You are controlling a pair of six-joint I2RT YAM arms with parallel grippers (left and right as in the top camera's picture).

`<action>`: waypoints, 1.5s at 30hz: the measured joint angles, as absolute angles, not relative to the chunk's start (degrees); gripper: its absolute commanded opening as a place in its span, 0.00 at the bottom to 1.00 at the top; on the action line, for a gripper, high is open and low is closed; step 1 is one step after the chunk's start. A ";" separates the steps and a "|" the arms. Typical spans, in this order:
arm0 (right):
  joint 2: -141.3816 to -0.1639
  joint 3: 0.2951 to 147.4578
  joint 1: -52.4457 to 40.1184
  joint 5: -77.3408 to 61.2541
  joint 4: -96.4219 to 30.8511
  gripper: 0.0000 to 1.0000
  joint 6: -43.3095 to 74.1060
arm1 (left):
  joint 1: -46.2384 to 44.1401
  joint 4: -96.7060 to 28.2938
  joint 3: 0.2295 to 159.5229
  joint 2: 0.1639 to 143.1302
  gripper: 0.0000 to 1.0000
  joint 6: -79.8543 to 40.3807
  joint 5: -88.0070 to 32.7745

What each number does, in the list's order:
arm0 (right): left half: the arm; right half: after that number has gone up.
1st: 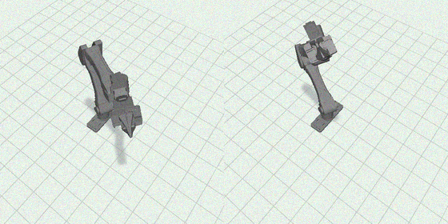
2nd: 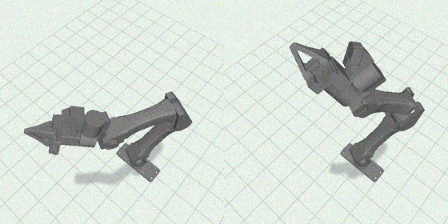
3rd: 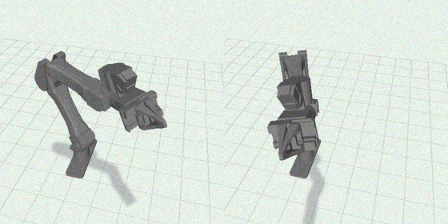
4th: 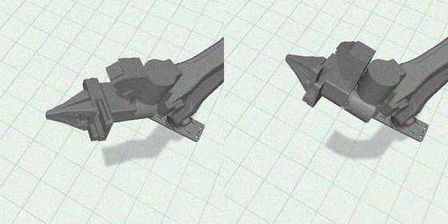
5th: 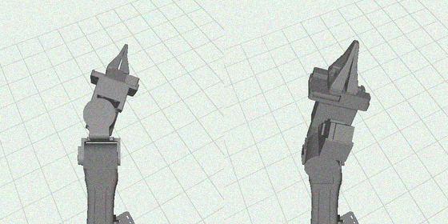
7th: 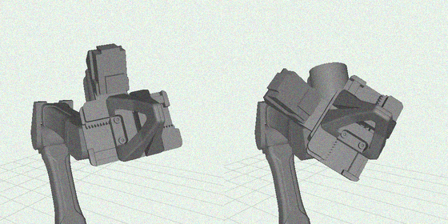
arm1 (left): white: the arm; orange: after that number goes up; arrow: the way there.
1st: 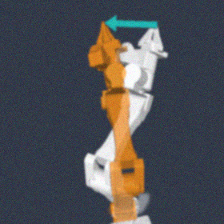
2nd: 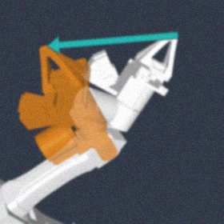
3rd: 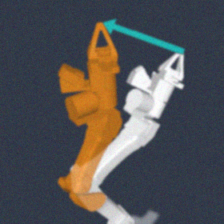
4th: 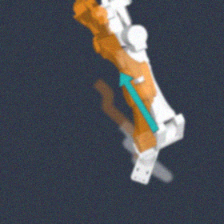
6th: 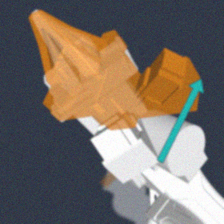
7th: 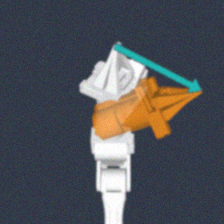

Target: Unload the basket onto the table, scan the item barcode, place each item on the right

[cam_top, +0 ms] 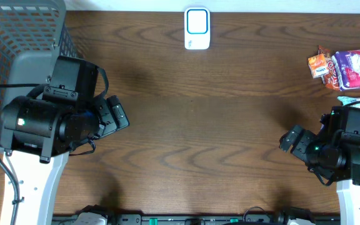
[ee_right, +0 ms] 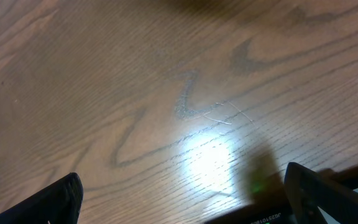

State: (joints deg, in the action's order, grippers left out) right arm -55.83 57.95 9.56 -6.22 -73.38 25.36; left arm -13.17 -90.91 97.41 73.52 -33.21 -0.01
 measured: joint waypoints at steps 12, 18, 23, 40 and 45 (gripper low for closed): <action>-55.53 56.71 9.56 -6.22 -71.70 0.99 25.10 | -13.17 -90.91 97.41 73.52 0.98 -33.21 -0.01; -48.60 50.22 9.50 -7.01 -66.89 0.99 21.23 | -13.17 -90.89 97.41 73.52 0.98 -33.21 -0.01; -38.81 42.85 7.20 -9.63 -61.47 0.99 14.81 | -13.17 -90.91 97.41 73.52 0.98 -33.21 -0.01; -17.61 17.96 4.19 -22.39 -26.63 0.99 2.26 | -13.17 -90.91 97.41 73.52 0.98 -33.21 -0.01; -11.07 10.68 4.14 -25.76 -15.97 0.99 2.15 | -13.17 -90.91 97.41 73.52 0.98 -33.21 -0.01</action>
State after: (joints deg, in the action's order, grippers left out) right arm -11.07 10.68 4.14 -25.76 -15.97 2.15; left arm -13.17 -90.91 97.41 73.52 -33.21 -0.01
